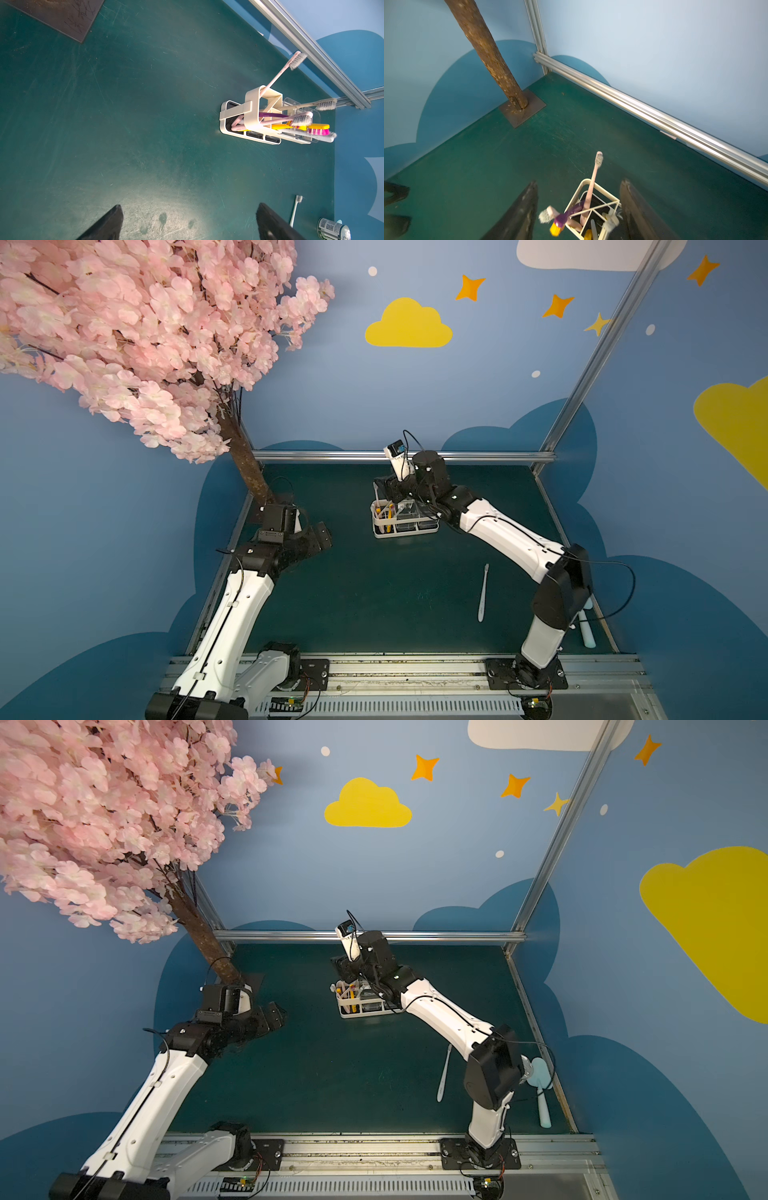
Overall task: Place the toothbrush into the toothbrush holder
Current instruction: Place the toothbrush in the toothbrush holder, then pick up the toothbrush from the center of the board.
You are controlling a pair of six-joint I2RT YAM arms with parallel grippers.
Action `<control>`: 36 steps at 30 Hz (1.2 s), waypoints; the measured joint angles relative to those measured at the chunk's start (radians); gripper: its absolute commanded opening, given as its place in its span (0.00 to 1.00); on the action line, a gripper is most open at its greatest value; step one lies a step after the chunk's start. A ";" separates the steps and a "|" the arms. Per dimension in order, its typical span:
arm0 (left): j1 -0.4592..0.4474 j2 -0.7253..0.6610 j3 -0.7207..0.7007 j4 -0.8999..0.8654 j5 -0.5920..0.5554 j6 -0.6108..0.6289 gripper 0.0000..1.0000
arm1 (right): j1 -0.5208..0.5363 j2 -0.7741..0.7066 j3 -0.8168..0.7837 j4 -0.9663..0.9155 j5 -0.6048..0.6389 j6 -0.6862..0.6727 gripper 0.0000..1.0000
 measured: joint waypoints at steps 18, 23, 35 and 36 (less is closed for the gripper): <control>0.001 0.000 0.000 0.003 0.024 -0.001 1.00 | -0.079 -0.501 -0.664 -0.246 0.307 0.232 0.75; 0.001 0.004 0.000 0.003 0.026 -0.004 1.00 | -0.170 -0.507 -0.760 -0.343 0.315 0.339 0.75; 0.001 0.016 0.000 0.003 0.037 -0.004 1.00 | -0.308 -0.450 -0.846 -0.426 0.314 0.505 0.73; 0.001 0.017 0.000 0.003 0.039 -0.004 1.00 | -0.317 -0.434 -0.846 -0.427 0.314 0.515 0.72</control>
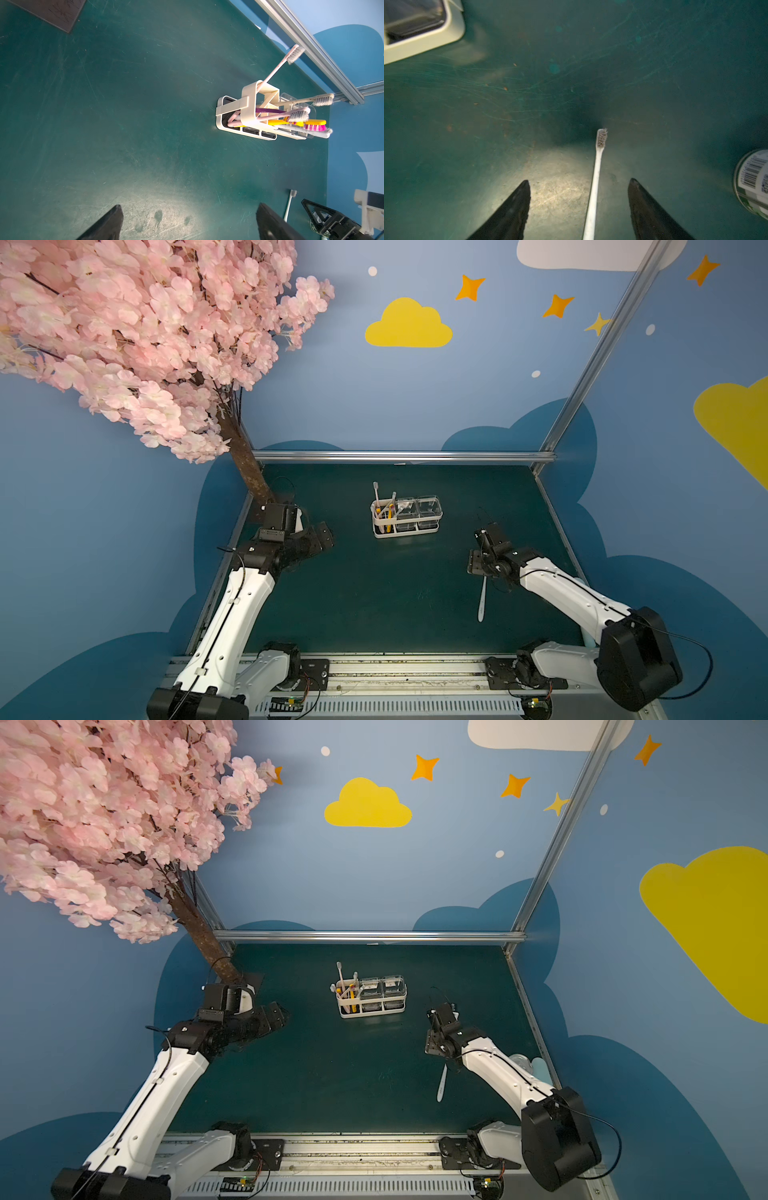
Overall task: Place the toothbrush into the toothbrush holder
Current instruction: Pick up the toothbrush from the center of the board.
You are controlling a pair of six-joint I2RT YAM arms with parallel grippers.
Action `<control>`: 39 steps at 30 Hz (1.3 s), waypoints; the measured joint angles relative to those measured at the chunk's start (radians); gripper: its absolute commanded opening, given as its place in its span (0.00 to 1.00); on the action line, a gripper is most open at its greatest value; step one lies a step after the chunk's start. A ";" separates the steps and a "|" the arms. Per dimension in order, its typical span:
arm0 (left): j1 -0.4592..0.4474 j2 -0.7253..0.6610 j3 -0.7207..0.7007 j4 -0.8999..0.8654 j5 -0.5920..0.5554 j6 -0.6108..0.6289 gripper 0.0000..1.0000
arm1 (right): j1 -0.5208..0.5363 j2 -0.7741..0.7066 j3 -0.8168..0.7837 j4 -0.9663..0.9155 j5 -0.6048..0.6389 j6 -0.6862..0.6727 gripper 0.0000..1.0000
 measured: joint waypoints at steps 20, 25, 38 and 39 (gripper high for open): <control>0.000 0.000 -0.003 0.000 0.011 0.000 1.00 | -0.135 0.280 0.077 -0.042 -0.145 0.039 0.31; 0.000 0.000 -0.004 0.000 0.013 0.000 1.00 | -0.161 0.316 0.112 -0.031 -0.198 0.019 0.23; 0.000 0.000 -0.004 0.000 0.013 0.000 1.00 | -0.167 0.317 0.113 -0.024 -0.218 0.006 0.04; 0.000 0.000 -0.004 0.000 0.013 0.000 1.00 | -0.167 0.317 0.113 -0.024 -0.218 0.006 0.03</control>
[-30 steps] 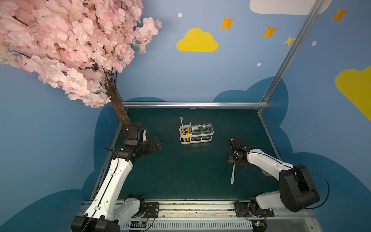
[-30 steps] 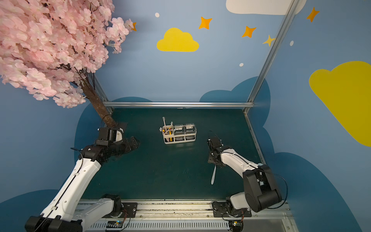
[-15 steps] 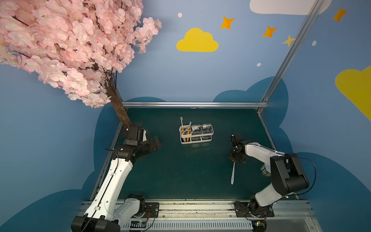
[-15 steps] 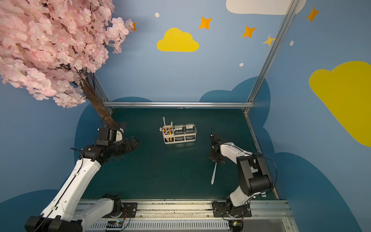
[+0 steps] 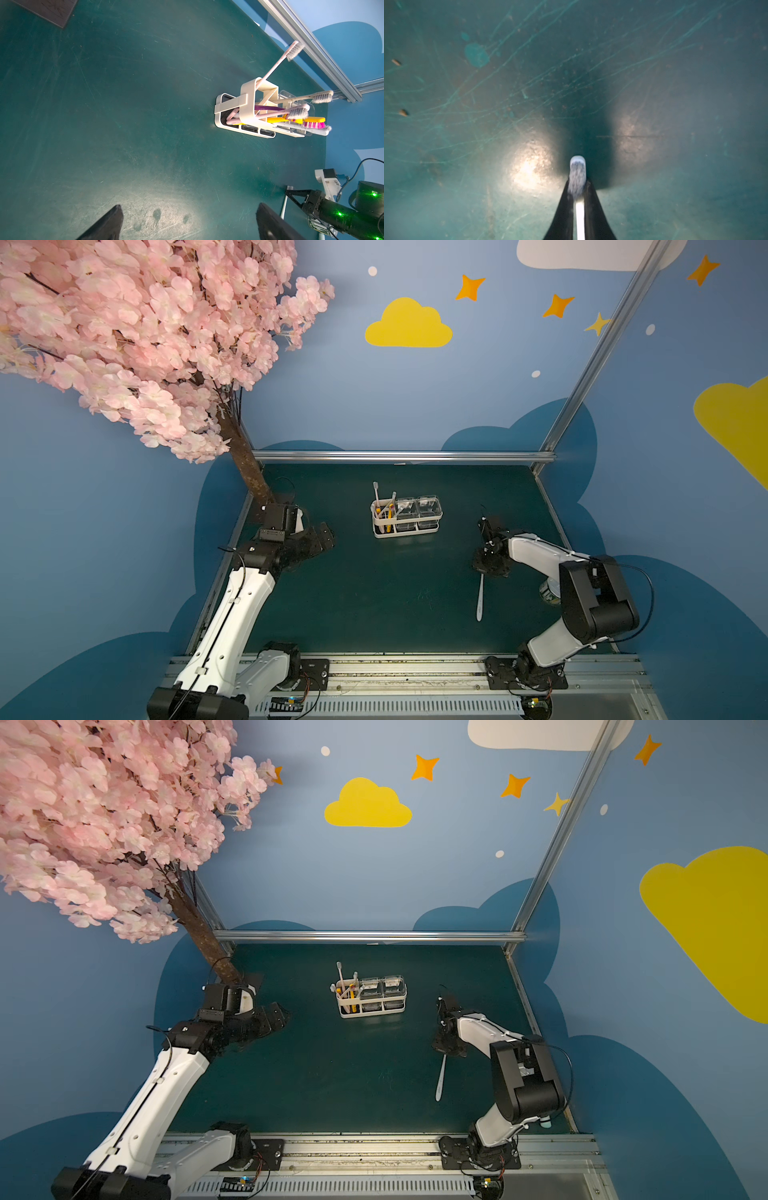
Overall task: Place the toothbrush into the toothbrush holder
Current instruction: Pick up the toothbrush from the center of the board.
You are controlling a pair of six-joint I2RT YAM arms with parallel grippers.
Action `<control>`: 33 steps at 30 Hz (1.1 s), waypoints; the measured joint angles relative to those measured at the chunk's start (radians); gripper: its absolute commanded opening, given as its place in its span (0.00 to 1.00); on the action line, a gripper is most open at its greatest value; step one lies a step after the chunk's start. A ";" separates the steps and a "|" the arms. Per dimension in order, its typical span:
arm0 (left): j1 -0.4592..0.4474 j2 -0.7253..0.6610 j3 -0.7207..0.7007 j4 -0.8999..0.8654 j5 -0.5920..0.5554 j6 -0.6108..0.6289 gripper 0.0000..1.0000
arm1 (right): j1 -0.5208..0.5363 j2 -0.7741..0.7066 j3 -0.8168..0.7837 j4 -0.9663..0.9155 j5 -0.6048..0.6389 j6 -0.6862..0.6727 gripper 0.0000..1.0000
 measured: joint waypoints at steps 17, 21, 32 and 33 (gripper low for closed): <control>0.000 0.000 -0.004 0.001 0.000 0.000 1.00 | -0.003 -0.001 0.003 0.002 -0.020 -0.012 0.00; 0.000 0.000 -0.005 0.001 0.001 0.000 1.00 | 0.002 -0.013 0.019 0.002 -0.042 -0.027 0.00; 0.000 0.000 -0.005 0.003 0.004 0.000 1.00 | 0.038 -0.155 0.076 0.039 -0.074 -0.063 0.00; 0.000 0.000 -0.005 0.003 0.004 0.000 1.00 | 0.044 -0.174 0.084 0.042 -0.076 -0.072 0.00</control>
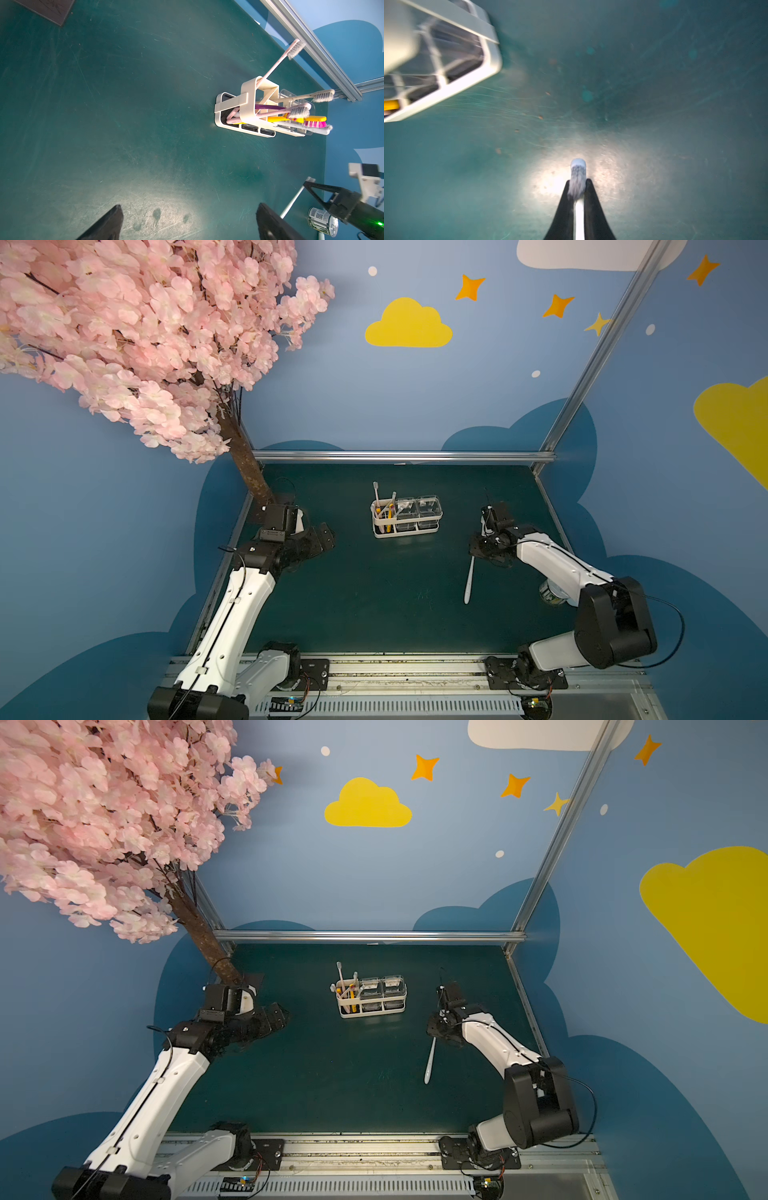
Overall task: Place the toothbrush into the toothbrush holder
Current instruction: Pick up the toothbrush from the center of the board.
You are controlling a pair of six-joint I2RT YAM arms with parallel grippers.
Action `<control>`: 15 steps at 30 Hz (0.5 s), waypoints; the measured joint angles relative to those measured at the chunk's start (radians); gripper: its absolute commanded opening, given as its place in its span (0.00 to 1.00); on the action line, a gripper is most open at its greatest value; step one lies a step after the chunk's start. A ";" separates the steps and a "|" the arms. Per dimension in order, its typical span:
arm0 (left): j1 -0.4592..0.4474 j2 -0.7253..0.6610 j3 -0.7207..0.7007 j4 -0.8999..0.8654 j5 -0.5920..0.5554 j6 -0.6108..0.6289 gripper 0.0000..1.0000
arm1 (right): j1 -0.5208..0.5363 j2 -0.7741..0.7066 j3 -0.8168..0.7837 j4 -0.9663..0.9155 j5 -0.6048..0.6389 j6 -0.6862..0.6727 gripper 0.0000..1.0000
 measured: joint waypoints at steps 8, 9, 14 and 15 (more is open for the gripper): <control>0.000 0.000 0.000 0.000 0.003 0.000 1.00 | 0.061 -0.158 0.036 0.069 -0.022 -0.070 0.00; 0.000 0.000 0.000 0.001 0.004 0.000 1.00 | 0.071 -0.173 0.036 0.076 -0.023 -0.076 0.00; 0.000 0.002 0.000 0.001 0.007 0.000 1.00 | 0.119 -0.225 0.031 0.117 -0.022 -0.114 0.00; 0.000 0.004 0.000 0.001 0.007 0.000 1.00 | 0.130 -0.235 0.029 0.128 -0.022 -0.121 0.00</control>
